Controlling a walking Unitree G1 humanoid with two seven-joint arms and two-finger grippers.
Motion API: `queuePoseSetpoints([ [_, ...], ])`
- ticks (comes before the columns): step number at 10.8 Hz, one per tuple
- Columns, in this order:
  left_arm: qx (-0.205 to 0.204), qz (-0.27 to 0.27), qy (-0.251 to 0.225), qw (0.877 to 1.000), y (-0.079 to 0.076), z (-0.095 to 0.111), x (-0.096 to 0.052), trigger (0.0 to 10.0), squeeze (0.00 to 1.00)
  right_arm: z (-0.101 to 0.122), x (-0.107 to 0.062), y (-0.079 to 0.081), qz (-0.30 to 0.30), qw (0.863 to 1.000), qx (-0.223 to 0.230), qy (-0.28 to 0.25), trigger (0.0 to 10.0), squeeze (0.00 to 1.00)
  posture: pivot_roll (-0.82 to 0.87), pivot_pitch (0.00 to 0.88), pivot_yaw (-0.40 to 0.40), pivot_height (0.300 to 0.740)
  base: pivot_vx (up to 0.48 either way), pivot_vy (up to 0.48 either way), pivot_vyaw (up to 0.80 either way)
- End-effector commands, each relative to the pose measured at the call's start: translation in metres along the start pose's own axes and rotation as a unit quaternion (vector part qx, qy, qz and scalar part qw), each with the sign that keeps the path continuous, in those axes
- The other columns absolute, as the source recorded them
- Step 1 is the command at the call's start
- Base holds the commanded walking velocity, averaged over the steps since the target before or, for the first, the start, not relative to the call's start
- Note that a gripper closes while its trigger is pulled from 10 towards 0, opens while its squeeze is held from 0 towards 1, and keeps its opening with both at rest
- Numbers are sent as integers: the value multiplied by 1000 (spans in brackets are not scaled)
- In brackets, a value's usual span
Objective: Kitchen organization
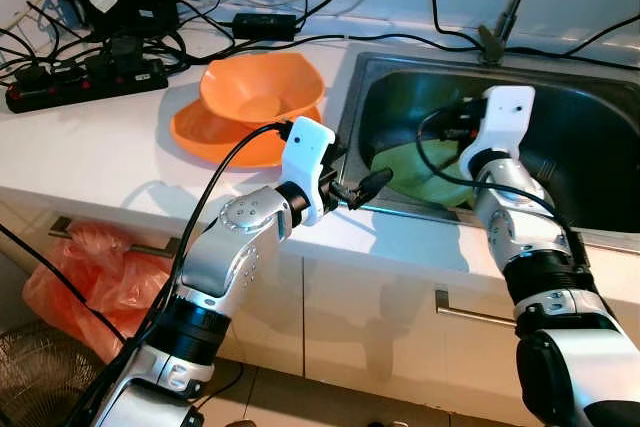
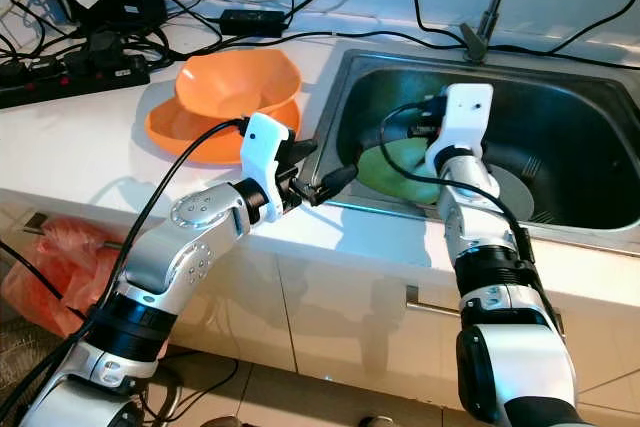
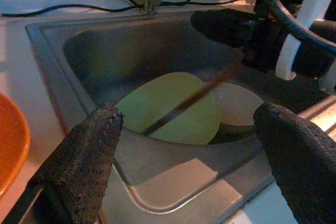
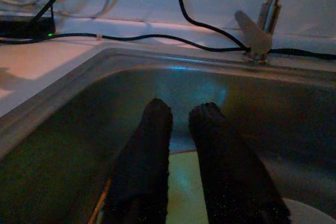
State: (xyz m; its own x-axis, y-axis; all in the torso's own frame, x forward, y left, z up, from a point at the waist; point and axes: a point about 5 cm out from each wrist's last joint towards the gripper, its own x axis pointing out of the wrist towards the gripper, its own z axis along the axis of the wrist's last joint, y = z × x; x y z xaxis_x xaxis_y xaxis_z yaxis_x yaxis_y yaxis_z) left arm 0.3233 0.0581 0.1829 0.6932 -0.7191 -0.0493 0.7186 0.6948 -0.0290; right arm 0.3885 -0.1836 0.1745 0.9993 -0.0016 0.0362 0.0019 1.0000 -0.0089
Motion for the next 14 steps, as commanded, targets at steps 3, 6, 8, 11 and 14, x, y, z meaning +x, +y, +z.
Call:
queuePoseSetpoints([
  [3,17,-4,0,1000,0,4,-2,10000,1000,7,5,6,9,1000,-4,-18,10000,1000,87,22,-8,740,0,0,0],
  [6,46,112,-90,989,32,46,-5,10000,1000,18,4,20,38,997,24,-57,10000,1000,87,20,-2,740,0,0,0],
  [8,76,260,-105,957,77,57,-23,10000,1000,22,-4,47,115,987,84,-68,10000,690,86,20,6,740,0,0,0],
  [11,59,350,-99,930,111,59,-38,10000,878,30,-25,70,207,969,98,-90,10000,0,83,31,15,740,0,0,0],
  [14,-24,425,-47,904,150,51,-51,10000,0,26,-62,77,240,961,121,-73,10000,0,72,57,53,740,0,0,0],
])
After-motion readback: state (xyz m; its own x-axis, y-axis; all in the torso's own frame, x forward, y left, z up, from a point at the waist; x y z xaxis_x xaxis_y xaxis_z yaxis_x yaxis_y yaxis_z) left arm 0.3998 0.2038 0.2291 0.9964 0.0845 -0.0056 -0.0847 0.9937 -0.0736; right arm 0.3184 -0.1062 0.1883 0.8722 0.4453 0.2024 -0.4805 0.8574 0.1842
